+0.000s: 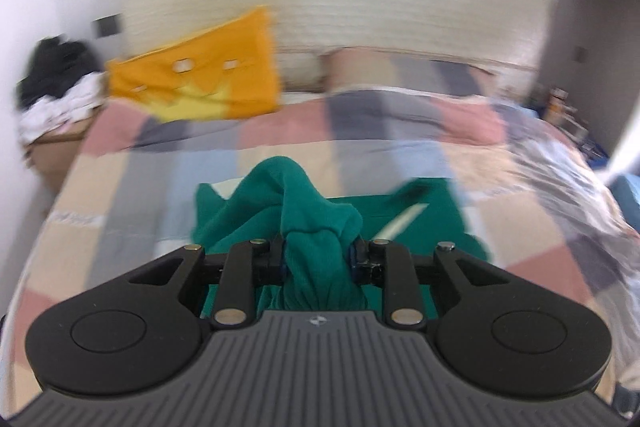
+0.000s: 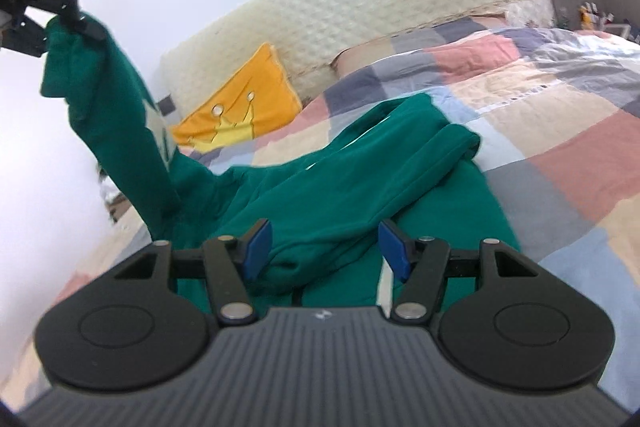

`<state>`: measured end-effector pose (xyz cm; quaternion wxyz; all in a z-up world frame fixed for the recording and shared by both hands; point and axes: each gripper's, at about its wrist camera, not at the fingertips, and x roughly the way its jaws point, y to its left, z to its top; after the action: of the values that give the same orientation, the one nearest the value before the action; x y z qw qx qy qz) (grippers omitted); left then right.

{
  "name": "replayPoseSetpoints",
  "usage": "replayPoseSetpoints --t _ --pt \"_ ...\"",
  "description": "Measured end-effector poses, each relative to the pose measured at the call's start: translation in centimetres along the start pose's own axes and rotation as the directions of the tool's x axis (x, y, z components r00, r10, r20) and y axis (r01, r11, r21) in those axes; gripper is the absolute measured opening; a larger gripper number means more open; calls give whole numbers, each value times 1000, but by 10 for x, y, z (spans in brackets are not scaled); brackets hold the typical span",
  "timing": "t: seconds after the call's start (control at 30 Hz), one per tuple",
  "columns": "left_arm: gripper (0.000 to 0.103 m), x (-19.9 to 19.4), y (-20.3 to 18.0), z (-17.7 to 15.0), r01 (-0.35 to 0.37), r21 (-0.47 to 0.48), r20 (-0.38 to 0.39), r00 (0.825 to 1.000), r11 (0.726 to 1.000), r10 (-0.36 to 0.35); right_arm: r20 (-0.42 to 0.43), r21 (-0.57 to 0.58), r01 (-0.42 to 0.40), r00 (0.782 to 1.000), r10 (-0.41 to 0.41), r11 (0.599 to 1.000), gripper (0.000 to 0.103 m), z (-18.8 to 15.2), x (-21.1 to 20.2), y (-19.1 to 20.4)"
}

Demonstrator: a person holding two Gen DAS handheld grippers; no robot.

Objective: Fold large clothes
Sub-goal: 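Lift the held sleeve with the left gripper toward the hoodie body, then lay the sleeve across the hoodie body and open the left gripper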

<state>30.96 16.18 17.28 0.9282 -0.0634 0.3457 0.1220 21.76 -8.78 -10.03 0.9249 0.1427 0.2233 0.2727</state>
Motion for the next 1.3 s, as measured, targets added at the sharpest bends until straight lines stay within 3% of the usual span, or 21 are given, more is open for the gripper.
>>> replayPoseSetpoints --t 0.23,0.4,0.53,0.63,0.7,0.73,0.93,1.03,1.3 --pt "29 54 -120 -34 168 49 -100 982 985 -162 56 32 93 994 -95 995 64 13 -14 -27" --pt "29 116 -150 -73 232 62 -178 960 971 -218 79 35 124 989 -126 992 64 18 -18 -42" --pt "31 147 -164 -96 236 124 -205 957 964 -208 83 42 145 985 -148 989 64 18 -16 -51" --pt "43 152 -159 -105 238 138 -225 953 961 -203 84 48 154 984 -158 987 64 17 -16 -56" --pt "58 143 -153 -109 258 151 -206 952 954 -225 87 49 157 983 -161 986 64 17 -15 -57" --pt "60 137 -148 -111 265 132 -192 952 955 -238 92 53 152 983 -156 987 64 17 -16 -56" --pt "62 95 -102 -140 313 5 -60 948 950 -312 131 57 135 981 -141 989 64 18 -24 -55" --pt "62 87 -80 -167 267 -17 2 964 964 -267 113 54 135 984 -140 989 64 19 -21 -53" --pt "62 119 -33 -248 196 -122 -7 980 973 -199 -36 87 140 990 -137 986 64 8 8 -63"
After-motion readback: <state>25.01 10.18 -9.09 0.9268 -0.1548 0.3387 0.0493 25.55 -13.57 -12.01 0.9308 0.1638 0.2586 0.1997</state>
